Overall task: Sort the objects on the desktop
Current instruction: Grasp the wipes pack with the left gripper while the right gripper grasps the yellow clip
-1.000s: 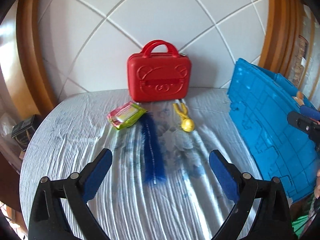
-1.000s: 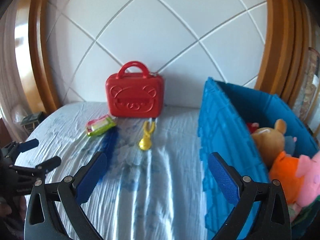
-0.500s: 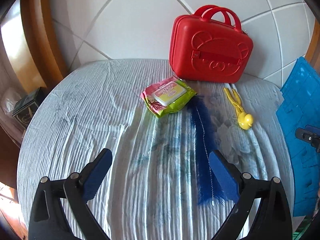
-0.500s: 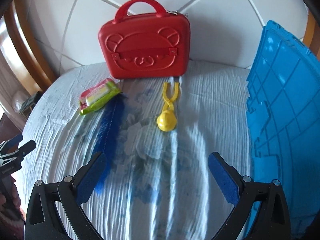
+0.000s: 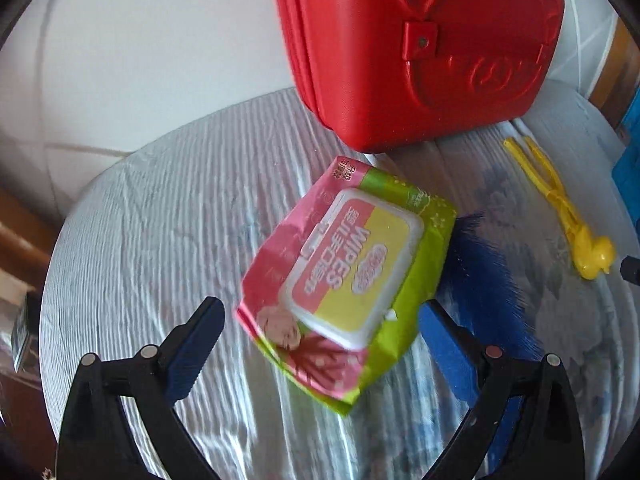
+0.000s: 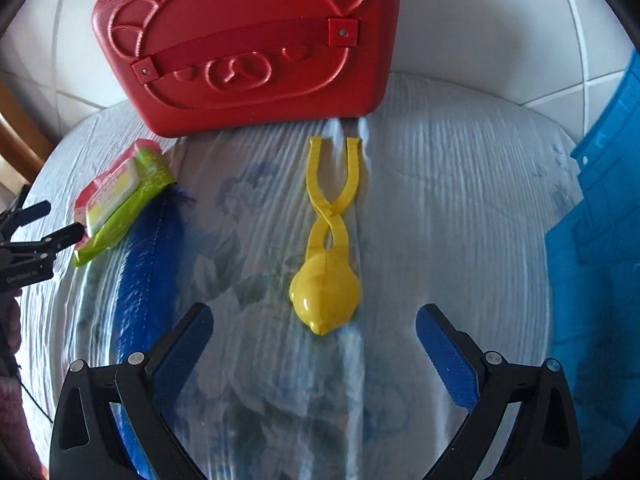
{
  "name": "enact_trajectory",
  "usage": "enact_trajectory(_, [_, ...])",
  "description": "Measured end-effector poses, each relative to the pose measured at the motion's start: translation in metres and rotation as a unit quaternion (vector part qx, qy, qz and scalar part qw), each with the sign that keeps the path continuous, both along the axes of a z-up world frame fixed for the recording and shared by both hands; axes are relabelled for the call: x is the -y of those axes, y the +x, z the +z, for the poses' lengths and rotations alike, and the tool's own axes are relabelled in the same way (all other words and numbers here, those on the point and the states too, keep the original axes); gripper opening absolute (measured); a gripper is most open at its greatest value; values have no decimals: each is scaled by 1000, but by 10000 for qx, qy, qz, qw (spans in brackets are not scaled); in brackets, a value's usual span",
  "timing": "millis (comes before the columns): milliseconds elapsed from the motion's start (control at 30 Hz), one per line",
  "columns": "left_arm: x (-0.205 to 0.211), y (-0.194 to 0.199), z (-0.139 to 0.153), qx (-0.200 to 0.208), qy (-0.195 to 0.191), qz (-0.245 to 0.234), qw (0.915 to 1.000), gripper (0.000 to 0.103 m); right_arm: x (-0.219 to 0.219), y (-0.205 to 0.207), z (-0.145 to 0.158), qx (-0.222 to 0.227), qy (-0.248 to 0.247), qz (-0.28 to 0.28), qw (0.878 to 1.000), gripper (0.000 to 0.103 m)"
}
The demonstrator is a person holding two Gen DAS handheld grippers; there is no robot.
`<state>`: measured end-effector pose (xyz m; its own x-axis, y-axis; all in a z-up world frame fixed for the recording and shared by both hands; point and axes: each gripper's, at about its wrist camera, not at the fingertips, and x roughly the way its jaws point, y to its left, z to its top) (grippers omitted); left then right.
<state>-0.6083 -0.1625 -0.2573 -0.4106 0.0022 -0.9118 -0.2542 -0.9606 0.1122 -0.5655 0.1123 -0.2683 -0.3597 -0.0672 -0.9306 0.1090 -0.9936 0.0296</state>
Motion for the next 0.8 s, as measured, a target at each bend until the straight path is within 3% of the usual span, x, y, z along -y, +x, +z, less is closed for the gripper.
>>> enact_trajectory(100, [-6,-27,-25,317,-75,-197,9993,102,3,-20,-17,152,9,-31,9999,103])
enact_trajectory(300, [2,-44,-49,691,770,159,9945,103,7,-39,-51,492,145,-43,9987,103])
enact_trajectory(500, [5,-15,-47,401,851,479,9944,98,-2,-35,-76,718,-98,-112,9973,103])
enact_trajectory(800, [6,18,-45,87,913,923,9915,97,-3,-16,-67,32,24,-238,9997,103])
